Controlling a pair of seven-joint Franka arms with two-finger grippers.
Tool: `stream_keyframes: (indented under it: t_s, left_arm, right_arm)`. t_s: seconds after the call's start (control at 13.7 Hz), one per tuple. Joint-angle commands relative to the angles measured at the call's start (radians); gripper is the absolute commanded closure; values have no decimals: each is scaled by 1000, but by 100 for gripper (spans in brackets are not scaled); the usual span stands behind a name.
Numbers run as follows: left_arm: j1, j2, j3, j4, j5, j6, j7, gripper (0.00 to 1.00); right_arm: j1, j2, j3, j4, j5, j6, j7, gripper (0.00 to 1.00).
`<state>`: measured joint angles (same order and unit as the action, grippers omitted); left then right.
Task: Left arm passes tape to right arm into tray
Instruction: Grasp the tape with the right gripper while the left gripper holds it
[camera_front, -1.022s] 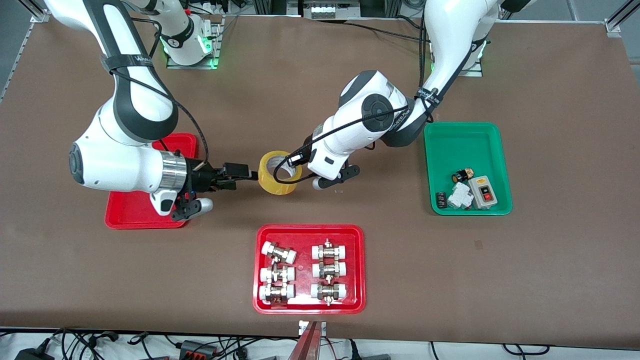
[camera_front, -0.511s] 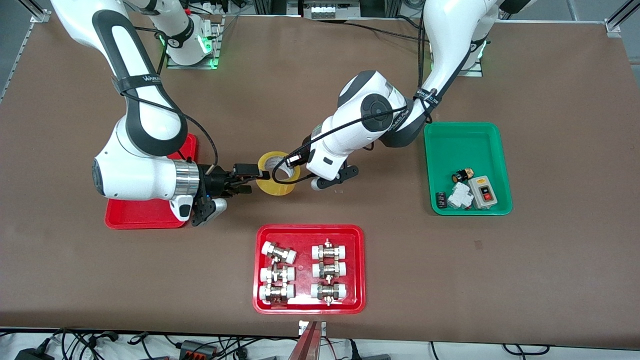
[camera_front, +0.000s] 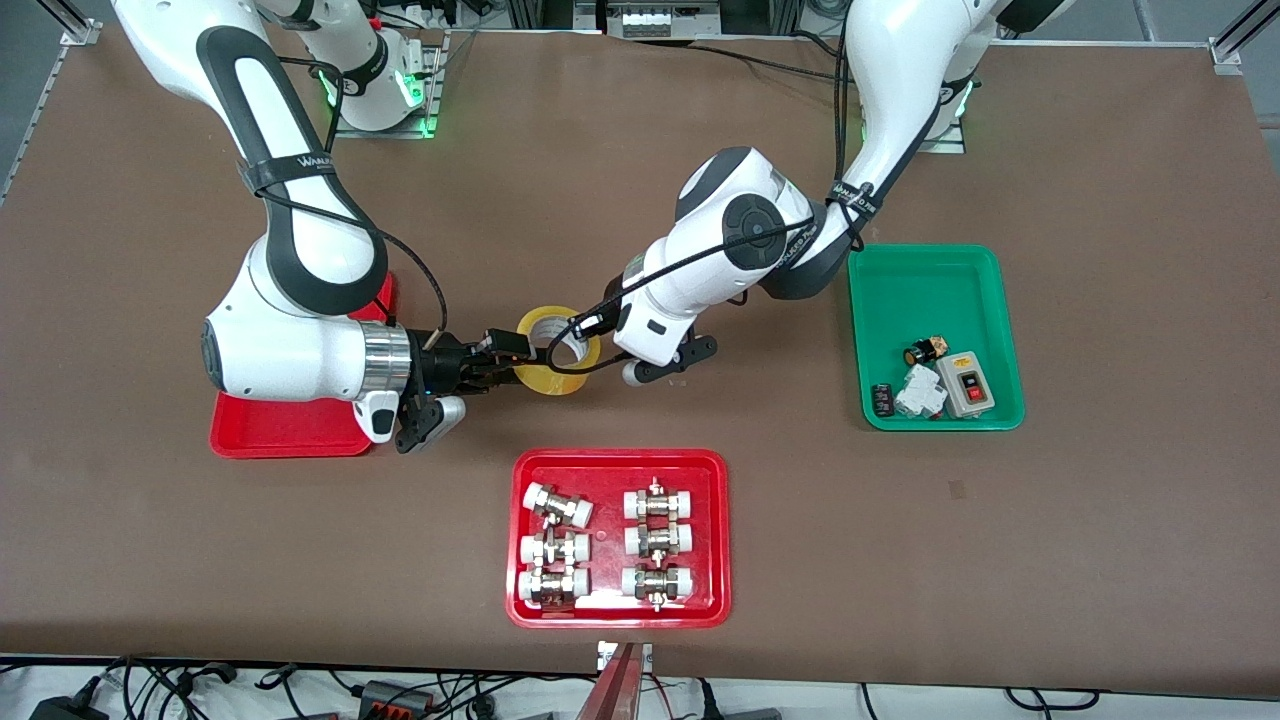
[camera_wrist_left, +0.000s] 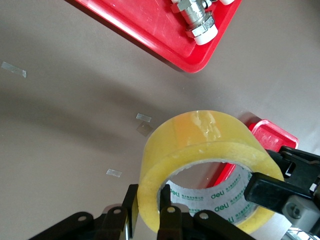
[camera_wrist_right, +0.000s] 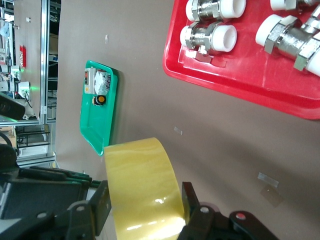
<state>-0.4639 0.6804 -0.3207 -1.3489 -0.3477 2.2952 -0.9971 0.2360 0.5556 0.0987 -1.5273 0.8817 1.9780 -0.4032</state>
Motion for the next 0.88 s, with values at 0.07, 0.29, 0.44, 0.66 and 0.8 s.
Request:
stream_keyframes:
  t_s: [0.07, 0.29, 0.44, 0.66, 0.8]
  left_arm:
    - [-10, 10, 2, 39, -20, -2, 8, 99]
    - [-6, 10, 2, 39, -22, -2, -6, 95]
    - [10, 1, 9, 39, -10, -17, 14, 35]
    - [40, -19, 8, 42, -19, -16, 34, 0]
    - [128, -68, -9, 39, -8, -73, 63, 0]
  right_arm:
    - [-1, -5, -4, 3, 16, 12, -31, 100]
    - [-4, -8, -4, 4, 17, 12, -28, 100]
    - [-4, -14, -5, 4, 17, 12, -20, 100]
    - [-4, -14, -7, 4, 17, 15, -23, 100]
    - [-6, -20, -13, 6, 7, 13, -23, 100]
